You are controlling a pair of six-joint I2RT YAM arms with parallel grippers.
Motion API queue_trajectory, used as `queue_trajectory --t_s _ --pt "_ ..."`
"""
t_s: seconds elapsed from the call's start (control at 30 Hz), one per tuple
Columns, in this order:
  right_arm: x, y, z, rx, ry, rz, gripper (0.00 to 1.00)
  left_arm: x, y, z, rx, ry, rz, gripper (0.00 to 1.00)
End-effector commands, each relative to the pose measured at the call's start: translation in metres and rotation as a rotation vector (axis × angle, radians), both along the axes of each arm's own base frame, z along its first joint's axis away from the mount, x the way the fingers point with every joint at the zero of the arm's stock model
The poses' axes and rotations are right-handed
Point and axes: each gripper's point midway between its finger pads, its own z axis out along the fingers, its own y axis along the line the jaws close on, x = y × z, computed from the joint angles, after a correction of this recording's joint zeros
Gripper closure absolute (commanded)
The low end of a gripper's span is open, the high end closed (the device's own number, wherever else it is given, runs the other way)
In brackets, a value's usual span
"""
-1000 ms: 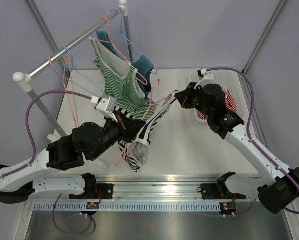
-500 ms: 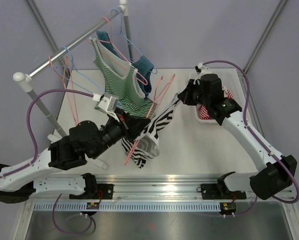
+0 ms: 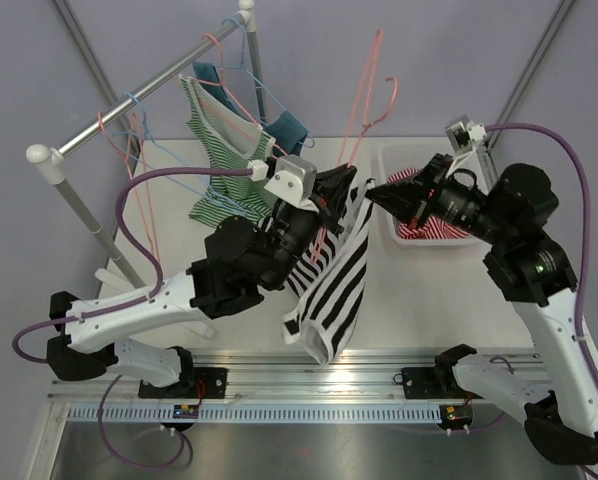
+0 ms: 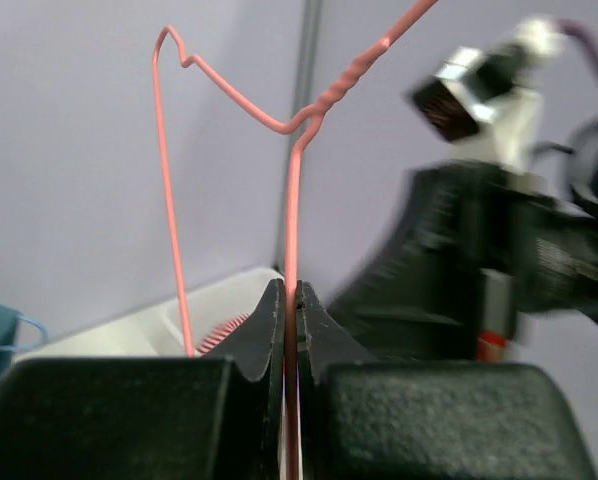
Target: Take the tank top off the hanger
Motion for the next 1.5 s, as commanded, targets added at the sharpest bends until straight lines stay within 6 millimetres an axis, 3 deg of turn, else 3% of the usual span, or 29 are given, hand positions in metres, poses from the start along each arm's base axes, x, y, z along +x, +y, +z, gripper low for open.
queue_trajectory --t_s 0.0,0.07,0.13,0.17,0.2,0.27,0.43,0.53,0.57,0.6,0.77,0.93,1.0,1.03,1.07,1.1,1.17,1.2,1.4,1.47 --pt "-0.027 0.000 0.007 0.011 -0.021 0.083 1.00 0.026 0.066 0.071 -0.232 -0.035 0.288 1.00" --pt "-0.025 0.002 -0.009 0.003 0.013 0.095 1.00 0.034 0.079 0.074 -0.268 -0.020 0.373 1.00" --pt "-0.014 0.006 -0.044 -0.029 0.087 0.072 1.00 0.039 0.088 0.067 -0.263 0.017 0.433 1.00" --pt "-0.009 0.007 -0.056 -0.042 0.099 0.057 1.00 0.040 0.090 0.059 -0.266 0.049 0.448 1.00" --pt "-0.003 0.008 -0.082 -0.067 0.146 0.041 1.00 0.041 0.094 0.054 -0.268 0.068 0.459 1.00" --pt "0.005 0.011 -0.115 -0.093 0.197 0.019 1.00 0.041 0.104 0.034 -0.280 0.128 0.486 1.00" --pt "0.012 0.026 -0.177 -0.178 0.288 -0.010 0.99 0.039 0.129 -0.009 -0.317 0.254 0.562 1.00" --pt "0.013 0.026 -0.207 -0.237 0.334 -0.044 0.55 0.032 0.143 -0.034 -0.340 0.320 0.593 1.00" --pt "0.014 0.024 -0.214 -0.248 0.345 -0.062 0.01 0.031 0.154 -0.039 -0.347 0.337 0.616 1.00" --pt "0.019 0.018 -0.219 -0.265 0.355 -0.109 0.00 0.030 0.152 -0.050 -0.355 0.360 0.615 1.00" --pt "0.029 0.007 -0.224 -0.299 0.361 -0.193 0.00 0.030 0.172 -0.070 -0.355 0.424 0.734 1.00" --pt "0.037 0.006 -0.229 -0.323 0.376 -0.220 0.01 0.035 0.179 -0.074 -0.337 0.438 0.771 1.00" --pt "0.037 0.008 -0.228 -0.320 0.380 -0.212 0.01 0.054 0.191 -0.078 -0.291 0.425 0.799 1.00" --pt "0.037 0.009 -0.225 -0.312 0.375 -0.206 0.00 0.062 0.182 -0.064 -0.363 0.455 0.731 1.00" --pt "0.037 0.010 -0.223 -0.307 0.372 -0.204 0.01 0.069 0.185 -0.067 -0.341 0.465 0.748 1.00" --pt "0.036 0.010 -0.221 -0.302 0.368 -0.203 0.01 0.080 0.197 -0.068 -0.328 0.464 0.795 1.00" --pt "0.036 0.010 -0.216 -0.301 0.360 -0.202 0.01 0.093 0.193 -0.061 -0.337 0.464 0.761 1.00" --pt "0.037 0.009 -0.214 -0.302 0.355 -0.207 0.00 0.102 0.205 -0.061 -0.346 0.466 0.795 1.00" --pt "0.037 0.009 -0.209 -0.308 0.350 -0.204 0.00 0.135 0.228 -0.045 -0.386 0.464 0.812 1.00" --pt "0.037 0.010 -0.209 -0.304 0.348 -0.201 0.00 0.144 0.227 -0.043 -0.372 0.464 0.790 1.00"
